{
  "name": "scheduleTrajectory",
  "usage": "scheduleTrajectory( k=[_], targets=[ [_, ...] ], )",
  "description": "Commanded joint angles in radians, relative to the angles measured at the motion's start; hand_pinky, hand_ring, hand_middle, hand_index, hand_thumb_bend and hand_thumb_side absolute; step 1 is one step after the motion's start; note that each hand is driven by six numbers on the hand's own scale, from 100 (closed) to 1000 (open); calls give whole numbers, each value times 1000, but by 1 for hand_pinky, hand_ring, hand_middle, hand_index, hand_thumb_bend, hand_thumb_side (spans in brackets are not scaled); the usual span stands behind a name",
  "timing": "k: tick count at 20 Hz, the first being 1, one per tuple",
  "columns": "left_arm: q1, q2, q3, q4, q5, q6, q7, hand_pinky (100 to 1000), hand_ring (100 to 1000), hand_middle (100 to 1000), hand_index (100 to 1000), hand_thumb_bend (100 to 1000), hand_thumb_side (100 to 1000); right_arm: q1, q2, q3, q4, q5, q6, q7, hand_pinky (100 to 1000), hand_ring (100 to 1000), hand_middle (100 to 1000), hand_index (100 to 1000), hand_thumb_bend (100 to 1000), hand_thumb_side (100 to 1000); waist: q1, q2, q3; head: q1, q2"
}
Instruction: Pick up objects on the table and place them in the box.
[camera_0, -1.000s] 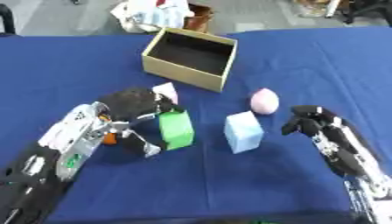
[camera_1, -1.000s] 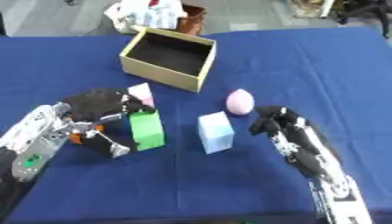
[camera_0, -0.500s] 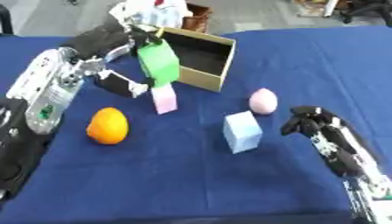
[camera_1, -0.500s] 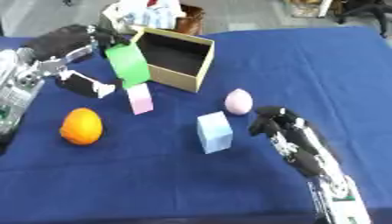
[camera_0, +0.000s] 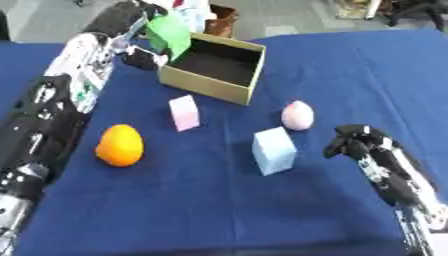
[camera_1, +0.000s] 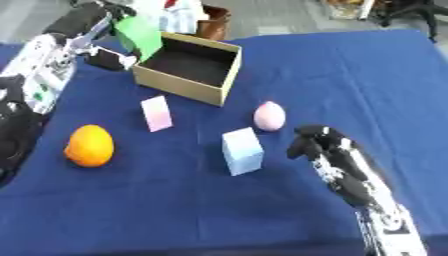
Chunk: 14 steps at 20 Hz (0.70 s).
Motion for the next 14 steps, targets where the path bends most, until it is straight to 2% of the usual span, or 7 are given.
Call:
scheduleTrajectory(
  k=[1,4,11,14],
  targets=[
    [-45,-15,41,88,-17,27,87,729,590,601,878,100,246,-13,-5,4,-7,-9,-1,7,613,611,559,760,100,470,-16,-12,-7,10,-17],
    [-55,-27,57,139,7,42,156,730,588,597,879,100,245,-15,-2,6,-7,-11,0,9,614,611,559,760,100,470,-18,-10,-18,15,-22],
    [-46,-43,59,192,49,56,233,732,595,605,885,100,395,-15,-1,6,-8,-12,1,12,614,611,558,760,100,474,-16,-8,-26,15,-23],
    [-39,-46,54,205,43,56,235,737,606,617,888,100,374,-15,0,5,-8,-12,1,11,614,611,558,760,100,474,-15,-8,-27,14,-21]
  ],
)
